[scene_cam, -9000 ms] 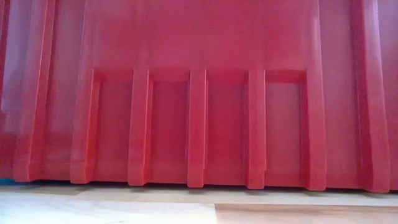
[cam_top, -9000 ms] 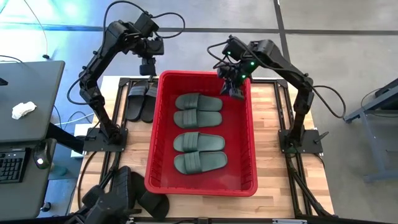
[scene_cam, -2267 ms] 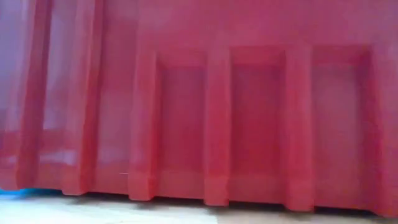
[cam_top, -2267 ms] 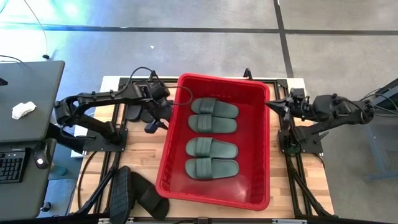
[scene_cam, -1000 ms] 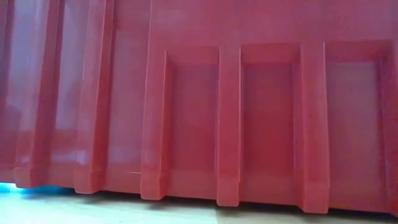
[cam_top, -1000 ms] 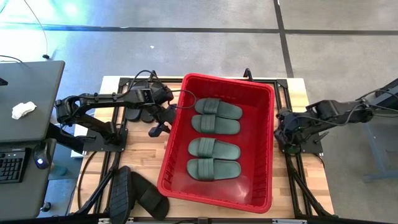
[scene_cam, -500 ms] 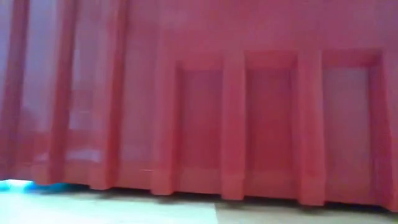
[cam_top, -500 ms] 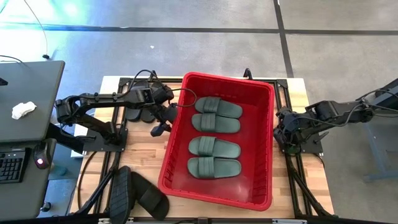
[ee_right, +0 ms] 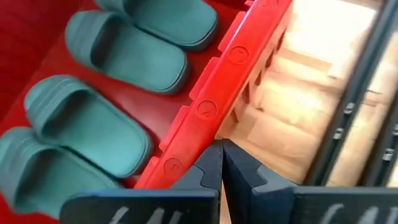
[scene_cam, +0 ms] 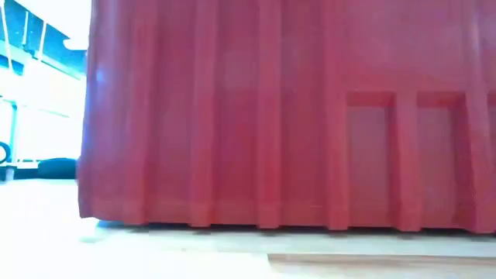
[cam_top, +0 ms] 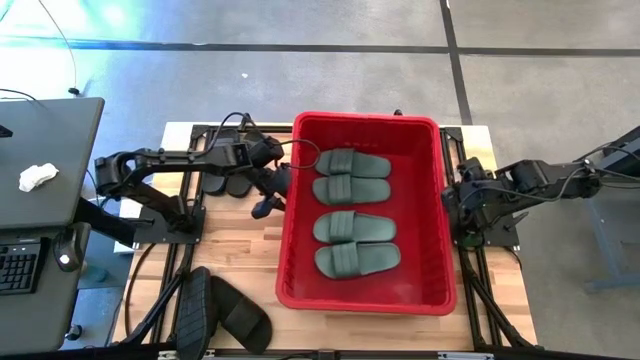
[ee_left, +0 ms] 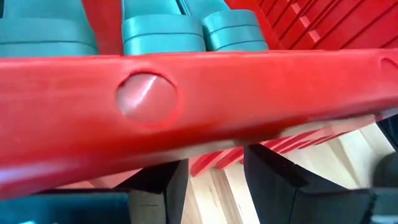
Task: Pick and place slides into bin
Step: Adjust the red container on the table
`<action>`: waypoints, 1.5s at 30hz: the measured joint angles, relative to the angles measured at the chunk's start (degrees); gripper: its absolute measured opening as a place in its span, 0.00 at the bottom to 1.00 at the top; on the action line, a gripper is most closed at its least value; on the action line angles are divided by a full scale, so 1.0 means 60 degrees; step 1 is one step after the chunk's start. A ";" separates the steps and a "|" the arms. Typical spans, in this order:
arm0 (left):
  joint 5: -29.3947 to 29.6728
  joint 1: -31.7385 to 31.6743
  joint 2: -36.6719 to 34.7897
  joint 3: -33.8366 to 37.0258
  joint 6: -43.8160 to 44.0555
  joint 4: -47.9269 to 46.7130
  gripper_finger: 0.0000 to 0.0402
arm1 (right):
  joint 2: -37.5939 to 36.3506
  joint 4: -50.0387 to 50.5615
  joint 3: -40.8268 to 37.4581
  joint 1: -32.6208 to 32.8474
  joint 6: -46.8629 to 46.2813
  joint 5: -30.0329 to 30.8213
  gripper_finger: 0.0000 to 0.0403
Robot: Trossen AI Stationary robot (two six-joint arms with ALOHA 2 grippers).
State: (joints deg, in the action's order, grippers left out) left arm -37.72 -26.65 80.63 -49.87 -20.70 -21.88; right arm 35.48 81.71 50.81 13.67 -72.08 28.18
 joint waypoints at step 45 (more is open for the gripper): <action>0.5115 0.0010 0.0420 -0.3984 -0.0980 -0.6821 0.34 | 0.0015 0.1228 0.0302 0.0015 -0.1413 0.0544 0.00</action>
State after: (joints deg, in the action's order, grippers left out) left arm -7.03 -26.59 83.15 -73.78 -26.58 -62.81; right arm 35.57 89.08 52.62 13.76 -80.55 31.45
